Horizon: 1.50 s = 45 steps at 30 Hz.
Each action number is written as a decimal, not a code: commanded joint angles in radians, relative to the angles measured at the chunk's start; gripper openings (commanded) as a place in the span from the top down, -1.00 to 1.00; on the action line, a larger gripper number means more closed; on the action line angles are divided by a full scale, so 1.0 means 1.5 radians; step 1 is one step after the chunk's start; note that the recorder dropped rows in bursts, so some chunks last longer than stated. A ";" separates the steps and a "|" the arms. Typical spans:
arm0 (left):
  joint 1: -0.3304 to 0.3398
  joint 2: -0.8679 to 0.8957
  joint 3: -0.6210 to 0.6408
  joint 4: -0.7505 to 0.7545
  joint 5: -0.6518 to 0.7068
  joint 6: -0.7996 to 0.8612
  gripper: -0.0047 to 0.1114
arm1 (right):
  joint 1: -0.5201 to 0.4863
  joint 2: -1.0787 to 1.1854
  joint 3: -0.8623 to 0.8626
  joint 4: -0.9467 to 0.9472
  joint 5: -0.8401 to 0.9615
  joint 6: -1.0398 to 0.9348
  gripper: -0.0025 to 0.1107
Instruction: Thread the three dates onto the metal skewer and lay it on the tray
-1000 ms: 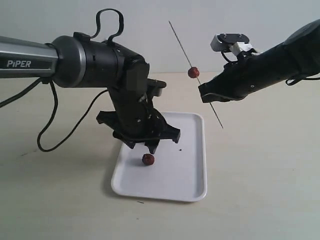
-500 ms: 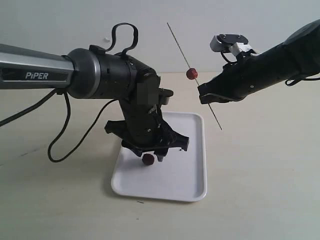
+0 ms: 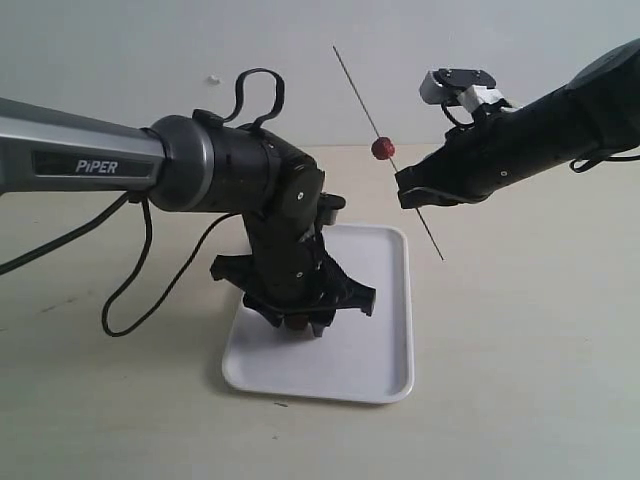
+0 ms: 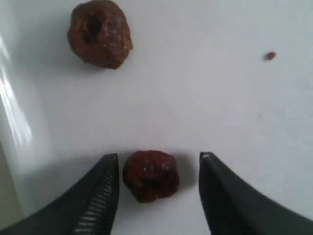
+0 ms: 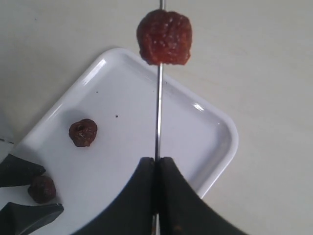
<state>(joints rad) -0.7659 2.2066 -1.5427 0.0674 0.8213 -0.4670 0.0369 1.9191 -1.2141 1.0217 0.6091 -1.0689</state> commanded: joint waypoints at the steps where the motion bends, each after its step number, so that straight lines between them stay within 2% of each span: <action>1: -0.001 0.013 -0.003 0.004 -0.003 -0.007 0.06 | -0.001 0.000 0.001 0.009 0.017 -0.007 0.96; 7: -0.001 0.015 -0.003 0.003 -0.005 -0.007 0.07 | -0.001 0.000 0.001 0.010 0.017 -0.006 0.96; 13: -0.001 0.015 -0.003 0.003 -0.005 -0.007 0.37 | -0.001 0.000 0.001 0.011 0.022 -0.006 0.96; 23: -0.001 0.013 -0.024 0.005 -0.003 0.005 0.38 | -0.001 0.000 0.001 0.011 0.021 -0.012 0.96; 28: -0.001 0.009 -0.050 0.005 0.028 0.038 0.41 | -0.001 0.000 0.001 0.001 0.025 -0.019 0.96; 32: 0.003 -0.010 -0.061 0.005 0.044 0.076 0.61 | -0.001 0.000 0.001 -0.028 0.020 -0.019 0.96; 35: 0.020 -0.024 -0.064 0.005 0.049 0.082 0.69 | -0.001 0.000 0.001 -0.064 0.017 -0.017 0.96; 39: 0.052 -0.038 -0.064 -0.010 0.062 0.096 0.56 | -0.001 0.000 0.001 -0.094 0.006 0.017 0.96; 45: 0.101 -0.061 -0.064 -0.126 0.068 0.226 0.52 | -0.001 0.000 0.001 -0.116 0.005 0.017 0.96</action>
<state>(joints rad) -0.6443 2.1455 -1.6323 -0.0247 0.9159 -0.2301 0.0369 1.9191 -1.2141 0.8764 0.6245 -1.0479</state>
